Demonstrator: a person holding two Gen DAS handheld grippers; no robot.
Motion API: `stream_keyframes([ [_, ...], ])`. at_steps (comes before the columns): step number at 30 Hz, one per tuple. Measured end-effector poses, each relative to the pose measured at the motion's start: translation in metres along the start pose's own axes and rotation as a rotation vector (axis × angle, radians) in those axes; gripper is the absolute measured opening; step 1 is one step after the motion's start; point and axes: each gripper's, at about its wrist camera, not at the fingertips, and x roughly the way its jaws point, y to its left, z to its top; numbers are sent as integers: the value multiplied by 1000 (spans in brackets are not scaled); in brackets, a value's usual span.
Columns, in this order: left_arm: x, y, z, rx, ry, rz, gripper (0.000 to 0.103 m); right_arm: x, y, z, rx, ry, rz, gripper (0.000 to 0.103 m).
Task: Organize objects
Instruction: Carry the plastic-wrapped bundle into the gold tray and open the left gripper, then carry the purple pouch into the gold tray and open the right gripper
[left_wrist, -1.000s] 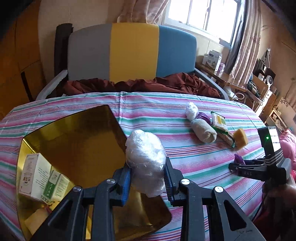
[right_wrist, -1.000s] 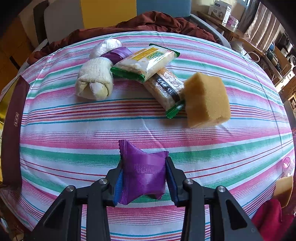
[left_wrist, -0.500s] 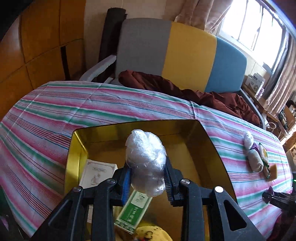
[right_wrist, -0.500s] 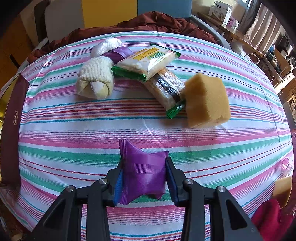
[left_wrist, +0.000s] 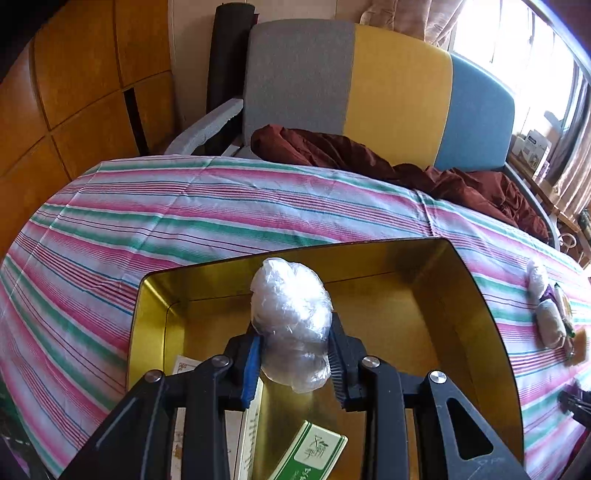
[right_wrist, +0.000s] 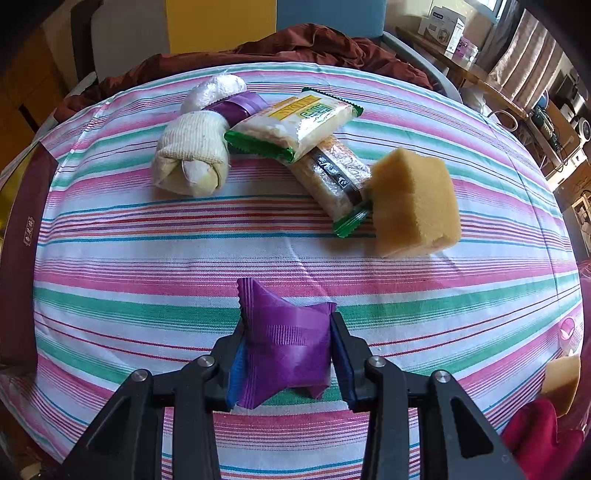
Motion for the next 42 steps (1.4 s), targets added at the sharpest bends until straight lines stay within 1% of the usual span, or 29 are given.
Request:
stream_keyframes([
  [7, 23, 1, -4, 6, 44, 35, 36, -2, 1, 0, -1, -1, -2, 40],
  [8, 25, 2, -5, 7, 49, 41, 38, -1, 1, 0, -1, -1, -3, 40],
  [11, 27, 3, -8, 11, 48, 59, 40, -1, 1, 0, -2, -1, -4, 40],
  [13, 26, 6, -9, 2, 47, 60, 44, -1, 1, 1, -3, -2, -7, 40],
  [15, 22, 11, -9, -14, 42, 62, 51, -2, 1, 1, -5, -2, -9, 40],
  [18, 11, 15, -9, -36, 25, 53, 51, 0, 1, 1, -7, -3, -13, 40],
  [22, -14, 11, -14, -26, -19, 35, 52, -4, 4, 1, -11, -5, -21, 40],
  [24, -27, 8, -18, -28, -43, 23, 55, -4, 5, 0, -12, -6, -23, 40],
  [30, -65, -4, -36, -16, -96, -21, 56, -4, 6, 0, -16, -8, -31, 39],
  [36, -93, -15, -57, 2, -127, -54, 57, -6, 11, -2, -29, -11, -30, 39],
  [42, -113, -22, -72, 23, -154, -61, 57, -18, 29, -3, -50, -28, 50, 39],
])
